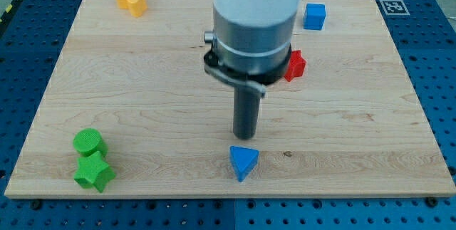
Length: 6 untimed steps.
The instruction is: Move the arm above the blue cube
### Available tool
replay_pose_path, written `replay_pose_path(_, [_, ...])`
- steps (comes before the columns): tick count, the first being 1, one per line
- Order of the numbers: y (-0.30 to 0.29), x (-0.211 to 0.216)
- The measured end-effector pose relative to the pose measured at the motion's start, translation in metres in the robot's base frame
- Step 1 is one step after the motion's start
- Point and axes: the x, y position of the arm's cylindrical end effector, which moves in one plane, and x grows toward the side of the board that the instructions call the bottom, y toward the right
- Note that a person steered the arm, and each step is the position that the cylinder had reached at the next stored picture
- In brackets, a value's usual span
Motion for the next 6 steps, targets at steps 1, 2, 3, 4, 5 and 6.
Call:
replay_pose_path(1, [-0.001, -0.058])
replay_pose_path(2, [-0.001, -0.129])
replay_pose_path(3, [0.013, -0.171])
replay_pose_path(4, [0.052, -0.205])
replay_pose_path(5, [0.085, -0.257])
replay_pose_path(6, [0.085, -0.286])
